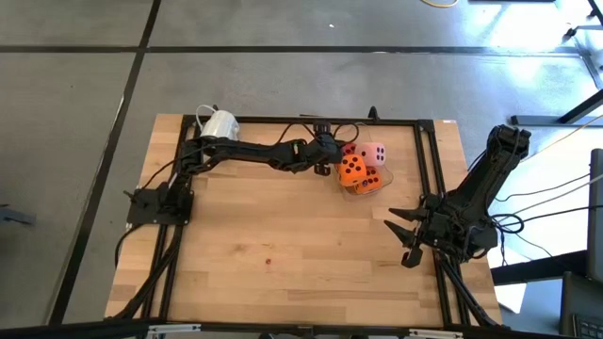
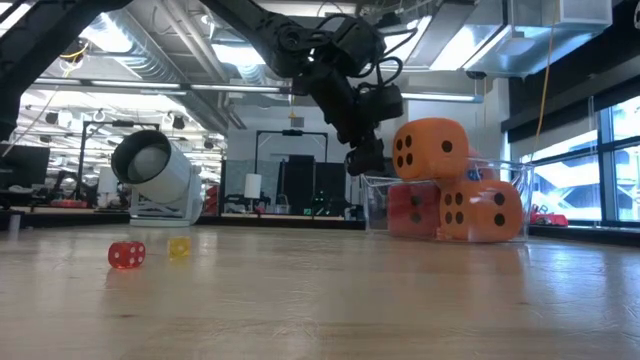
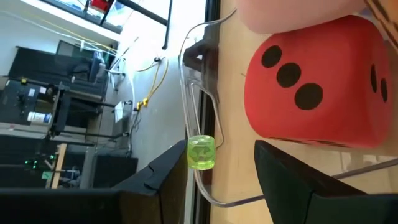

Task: Pick & Place Dice
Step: Put the small green die in the bin

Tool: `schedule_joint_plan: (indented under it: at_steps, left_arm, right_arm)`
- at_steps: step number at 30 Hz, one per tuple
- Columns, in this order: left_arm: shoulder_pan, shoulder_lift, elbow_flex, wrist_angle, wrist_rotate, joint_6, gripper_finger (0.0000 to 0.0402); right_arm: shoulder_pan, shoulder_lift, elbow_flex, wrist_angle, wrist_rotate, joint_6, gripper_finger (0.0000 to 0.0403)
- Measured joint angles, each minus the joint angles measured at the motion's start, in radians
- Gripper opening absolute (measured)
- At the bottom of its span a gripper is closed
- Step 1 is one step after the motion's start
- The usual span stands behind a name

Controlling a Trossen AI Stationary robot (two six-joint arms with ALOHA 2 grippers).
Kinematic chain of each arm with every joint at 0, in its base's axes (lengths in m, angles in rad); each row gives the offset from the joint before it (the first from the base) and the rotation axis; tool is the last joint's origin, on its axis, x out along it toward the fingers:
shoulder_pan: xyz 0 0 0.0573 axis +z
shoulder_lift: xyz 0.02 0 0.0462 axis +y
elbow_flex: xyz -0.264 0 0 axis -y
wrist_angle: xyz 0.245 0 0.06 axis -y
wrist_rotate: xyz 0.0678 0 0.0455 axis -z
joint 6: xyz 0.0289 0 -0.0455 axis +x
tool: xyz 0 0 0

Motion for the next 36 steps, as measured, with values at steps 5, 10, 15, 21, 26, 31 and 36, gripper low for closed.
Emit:
schedule_joint_plan:
  at_steps: [5, 10, 15, 21, 26, 31, 36]
  left_arm:
    - [0.0, 0.0, 0.0, 0.0, 0.008, -0.007, 0.0177]
    - [0.0, 0.0, 0.0, 0.0, 0.008, -0.007, 0.0176]
    - [0.0, 0.0, 0.0, 0.0, 0.008, -0.018, 0.0166]
    - [0.0, 0.0, 0.0, 0.0, 0.009, -0.019, 0.0135]
    - [0.0, 0.0, 0.0, 0.0, 0.009, -0.03, 0.0106]
    - [0.0, 0.0, 0.0, 0.0, 0.009, -0.03, 0.0075]
    - [0.0, 0.0, 0.0, 0.0, 0.009, -0.029, 0.0045]
  right_arm:
    - [0.0, 0.0, 0.0, 0.0, 0.0, 0.0, 0.016]
    - [0.0, 0.0, 0.0, 0.0, 0.001, 0.0, 0.016]
    - [0.0, 0.0, 0.0, 0.0, 0.003, 0.0, 0.016]
    - [0.0, 0.0, 0.0, 0.0, 0.003, 0.0, 0.016]
    - [0.0, 0.0, 0.0, 0.0, 0.003, 0.0, 0.016]
    - [0.0, 0.0, 0.0, 0.0, 0.003, 0.0, 0.016]
    - [0.0, 0.0, 0.0, 0.0, 0.002, -0.001, 0.016]
